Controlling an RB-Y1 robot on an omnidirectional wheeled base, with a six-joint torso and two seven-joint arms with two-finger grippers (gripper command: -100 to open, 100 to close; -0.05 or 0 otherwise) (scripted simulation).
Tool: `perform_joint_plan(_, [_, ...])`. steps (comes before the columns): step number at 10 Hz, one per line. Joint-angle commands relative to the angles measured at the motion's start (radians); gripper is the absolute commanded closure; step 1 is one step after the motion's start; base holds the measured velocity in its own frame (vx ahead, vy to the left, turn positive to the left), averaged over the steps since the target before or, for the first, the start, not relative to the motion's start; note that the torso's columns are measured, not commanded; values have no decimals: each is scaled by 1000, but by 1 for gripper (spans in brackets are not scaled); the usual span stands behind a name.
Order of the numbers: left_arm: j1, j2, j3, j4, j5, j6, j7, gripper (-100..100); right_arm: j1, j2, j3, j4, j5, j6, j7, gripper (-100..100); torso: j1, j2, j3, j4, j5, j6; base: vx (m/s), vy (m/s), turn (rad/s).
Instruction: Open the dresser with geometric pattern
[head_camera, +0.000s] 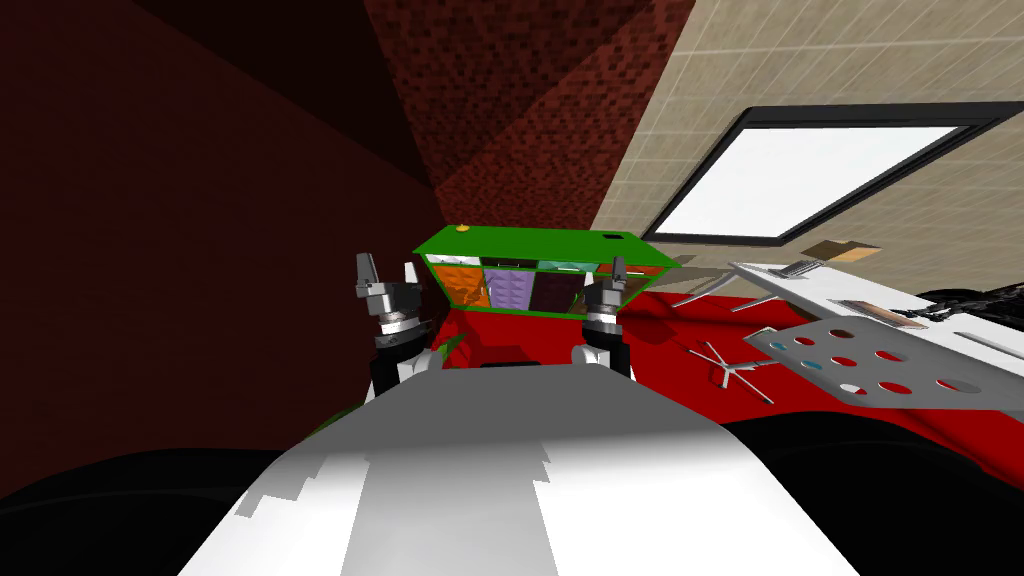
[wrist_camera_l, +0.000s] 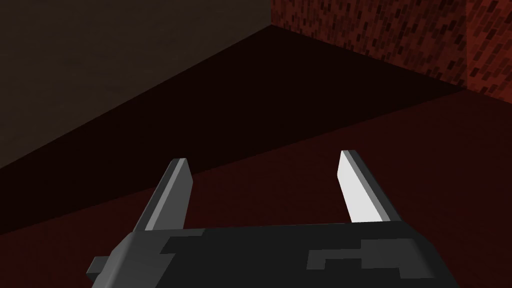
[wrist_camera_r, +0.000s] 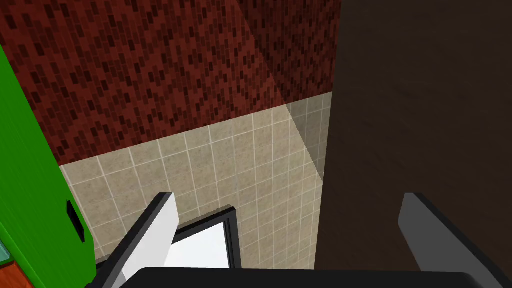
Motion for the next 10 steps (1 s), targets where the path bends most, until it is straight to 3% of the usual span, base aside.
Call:
perform_joint_plan(1, [0, 0, 0, 0, 0, 0, 0, 0, 0, 0, 0, 0, 0, 0, 0, 0, 0, 40, -82, 41, 0, 0, 0, 0, 0])
perform_joint_plan(9, [0, 0, 0, 0, 0, 0, 0, 0, 0, 0, 0, 0, 0, 0, 0, 0, 0, 618, -1234, 617, 0, 0, 0, 0, 0])
perform_joint_plan(10, [0, 0, 0, 0, 0, 0, 0, 0, -1, -44, 1, 13, 24, 18, -1, -100, 0, 691, -1382, 691, 0, 0, 4, 16, 10])
